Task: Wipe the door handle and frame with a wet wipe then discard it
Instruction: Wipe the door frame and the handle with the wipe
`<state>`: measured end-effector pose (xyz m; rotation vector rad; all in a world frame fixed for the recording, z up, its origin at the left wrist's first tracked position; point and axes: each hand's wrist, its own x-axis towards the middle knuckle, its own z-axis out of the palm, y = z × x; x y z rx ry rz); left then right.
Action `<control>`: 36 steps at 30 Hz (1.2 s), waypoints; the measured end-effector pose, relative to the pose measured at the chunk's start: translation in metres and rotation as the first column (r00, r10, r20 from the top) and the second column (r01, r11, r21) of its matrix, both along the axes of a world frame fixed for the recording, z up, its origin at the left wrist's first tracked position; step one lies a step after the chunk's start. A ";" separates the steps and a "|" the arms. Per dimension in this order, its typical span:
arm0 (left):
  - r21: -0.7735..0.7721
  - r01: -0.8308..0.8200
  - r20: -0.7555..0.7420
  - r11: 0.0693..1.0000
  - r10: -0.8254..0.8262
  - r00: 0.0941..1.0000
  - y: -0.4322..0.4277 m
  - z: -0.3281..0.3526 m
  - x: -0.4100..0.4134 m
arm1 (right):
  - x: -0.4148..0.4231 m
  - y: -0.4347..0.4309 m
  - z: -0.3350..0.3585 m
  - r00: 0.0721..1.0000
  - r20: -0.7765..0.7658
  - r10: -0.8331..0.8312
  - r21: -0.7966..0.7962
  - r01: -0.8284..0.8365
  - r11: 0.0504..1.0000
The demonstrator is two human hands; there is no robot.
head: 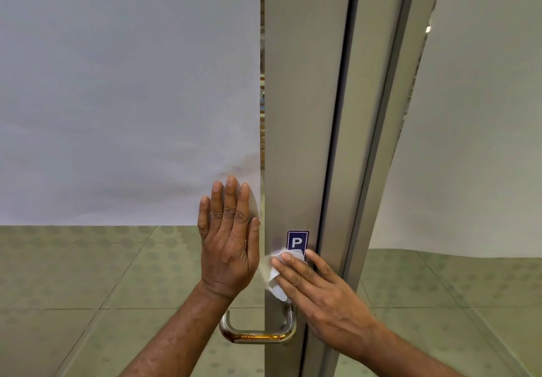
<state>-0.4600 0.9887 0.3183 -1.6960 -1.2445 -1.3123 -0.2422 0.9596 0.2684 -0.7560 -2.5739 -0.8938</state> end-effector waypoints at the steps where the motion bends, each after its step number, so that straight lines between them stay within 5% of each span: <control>1: -0.002 0.002 -0.002 1.000 -0.002 1.000 0.000 0.000 0.000 | 0.001 0.001 -0.003 1.000 0.003 0.012 -0.003 -0.012 1.000; 7: -0.026 0.001 -0.011 1.000 -0.002 1.000 -0.003 0.001 0.000 | 0.004 0.001 -0.003 0.999 0.039 0.032 -0.002 -0.032 0.999; 17: -0.017 -0.012 -0.018 1.000 0.011 1.000 -0.002 0.001 0.001 | -0.016 0.005 0.019 0.987 -0.157 -0.021 0.038 0.027 0.999; 26: -0.019 -0.002 -0.017 1.000 0.002 1.000 -0.002 0.001 0.000 | 0.003 0.002 -0.017 0.988 0.151 0.024 -0.042 -0.018 0.999; 36: -0.008 -0.003 -0.027 1.000 0.003 1.000 -0.001 0.000 0.000 | -0.011 0.017 0.034 0.988 -0.130 0.080 0.101 -0.067 0.993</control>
